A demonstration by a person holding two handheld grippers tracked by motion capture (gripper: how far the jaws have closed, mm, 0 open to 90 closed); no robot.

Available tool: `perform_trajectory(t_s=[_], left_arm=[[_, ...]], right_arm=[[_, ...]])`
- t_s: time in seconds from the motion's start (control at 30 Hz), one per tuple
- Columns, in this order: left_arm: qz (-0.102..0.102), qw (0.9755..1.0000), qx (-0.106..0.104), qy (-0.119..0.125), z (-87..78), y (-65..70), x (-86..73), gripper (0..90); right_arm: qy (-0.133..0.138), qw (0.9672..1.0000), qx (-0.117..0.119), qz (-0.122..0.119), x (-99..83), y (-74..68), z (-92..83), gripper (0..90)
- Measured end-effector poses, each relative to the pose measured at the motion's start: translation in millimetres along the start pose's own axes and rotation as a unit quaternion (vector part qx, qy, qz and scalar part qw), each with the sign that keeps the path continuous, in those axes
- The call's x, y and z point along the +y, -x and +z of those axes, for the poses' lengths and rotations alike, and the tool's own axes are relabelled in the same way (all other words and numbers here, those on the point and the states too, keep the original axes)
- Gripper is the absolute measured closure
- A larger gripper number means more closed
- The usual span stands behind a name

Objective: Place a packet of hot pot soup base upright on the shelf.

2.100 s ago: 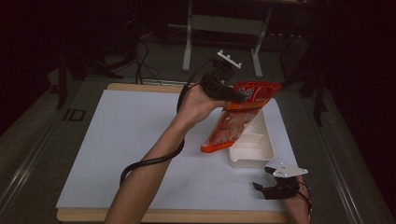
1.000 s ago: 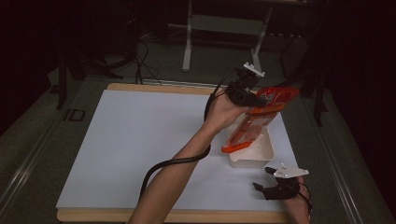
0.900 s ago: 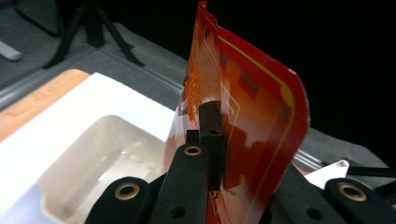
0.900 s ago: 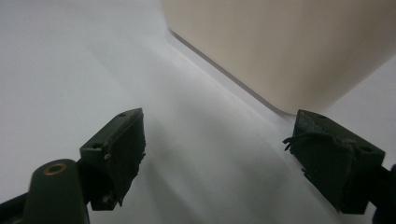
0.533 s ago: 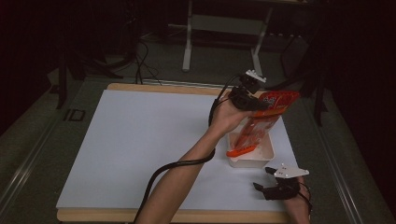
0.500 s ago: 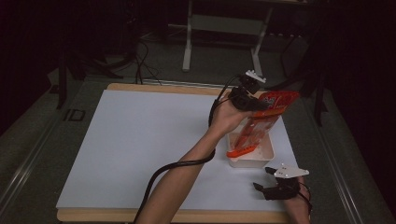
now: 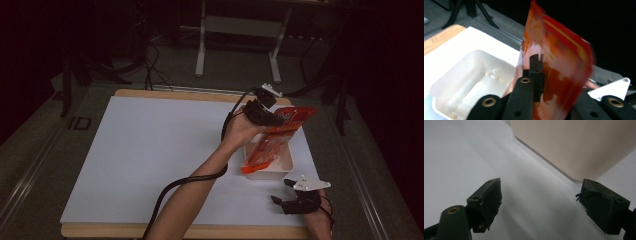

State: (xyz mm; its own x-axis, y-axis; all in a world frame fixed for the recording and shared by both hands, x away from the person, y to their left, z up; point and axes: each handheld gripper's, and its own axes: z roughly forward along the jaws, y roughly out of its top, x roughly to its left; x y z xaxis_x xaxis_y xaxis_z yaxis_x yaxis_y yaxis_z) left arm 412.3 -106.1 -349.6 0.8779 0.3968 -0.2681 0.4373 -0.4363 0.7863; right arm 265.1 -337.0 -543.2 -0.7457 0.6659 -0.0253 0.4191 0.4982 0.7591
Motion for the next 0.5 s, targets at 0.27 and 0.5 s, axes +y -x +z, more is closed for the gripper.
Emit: perform_trajectory(t_s=[0.27,0.5], left_arm=[[0.005,0.9991,0.001,-0.042,-8.1,-2.7,-15.9,72.5],[0.009,0.9982,0.007,-0.059,-13.2,-5.4,-37.0,74.6]], right_arm=[[-0.001,1.0,0.001,0.0,0.0,-0.2,0.1,17.6],[-0.001,1.0,0.0,-0.001,0.0,0.1,0.3,17.6]])
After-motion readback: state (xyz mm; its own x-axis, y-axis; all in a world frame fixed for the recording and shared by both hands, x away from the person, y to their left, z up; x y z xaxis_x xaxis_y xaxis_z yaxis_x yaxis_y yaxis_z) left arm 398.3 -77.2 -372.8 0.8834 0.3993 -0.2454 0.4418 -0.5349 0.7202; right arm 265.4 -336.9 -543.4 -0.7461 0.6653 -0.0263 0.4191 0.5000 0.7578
